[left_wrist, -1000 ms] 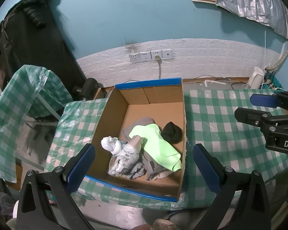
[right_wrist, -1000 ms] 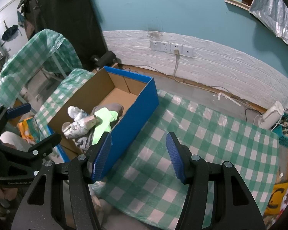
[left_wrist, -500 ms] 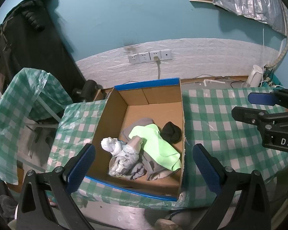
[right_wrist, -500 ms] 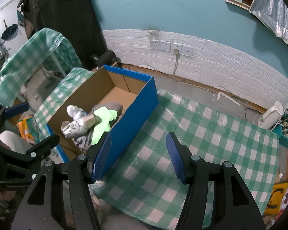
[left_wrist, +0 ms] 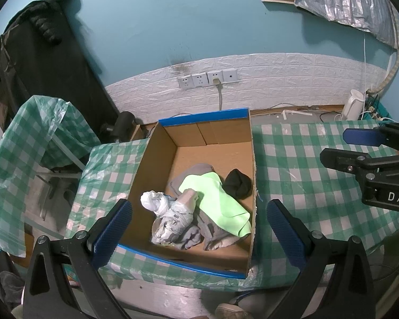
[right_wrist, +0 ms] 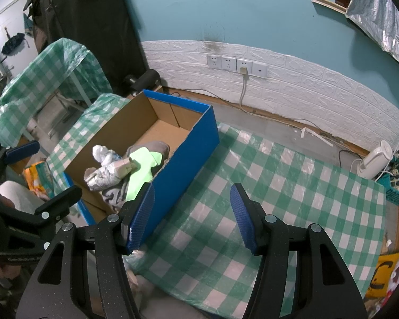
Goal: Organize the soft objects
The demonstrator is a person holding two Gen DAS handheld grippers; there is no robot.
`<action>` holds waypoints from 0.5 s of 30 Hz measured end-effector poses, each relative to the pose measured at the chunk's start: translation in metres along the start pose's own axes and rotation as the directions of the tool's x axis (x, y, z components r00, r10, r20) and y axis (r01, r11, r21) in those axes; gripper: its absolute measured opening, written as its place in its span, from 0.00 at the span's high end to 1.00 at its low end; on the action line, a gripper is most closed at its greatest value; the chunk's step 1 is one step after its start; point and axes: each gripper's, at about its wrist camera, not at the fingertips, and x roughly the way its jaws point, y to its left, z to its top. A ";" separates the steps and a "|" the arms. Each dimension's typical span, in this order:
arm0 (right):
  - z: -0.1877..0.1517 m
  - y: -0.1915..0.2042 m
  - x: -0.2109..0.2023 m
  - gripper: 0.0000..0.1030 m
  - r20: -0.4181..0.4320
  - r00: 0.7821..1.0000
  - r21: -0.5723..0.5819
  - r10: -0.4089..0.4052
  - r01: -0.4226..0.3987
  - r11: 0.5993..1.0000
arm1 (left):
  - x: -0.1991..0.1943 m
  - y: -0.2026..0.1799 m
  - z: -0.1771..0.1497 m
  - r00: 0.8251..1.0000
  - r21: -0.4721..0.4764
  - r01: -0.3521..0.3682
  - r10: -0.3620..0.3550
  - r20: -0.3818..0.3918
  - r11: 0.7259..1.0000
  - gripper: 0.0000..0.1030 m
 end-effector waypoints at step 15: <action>0.001 0.000 0.000 0.43 -0.001 1.000 0.000 0.000 0.000 1.000 | 0.000 -0.003 -0.001 1.000 0.003 -0.001 0.001 0.002 1.000 0.01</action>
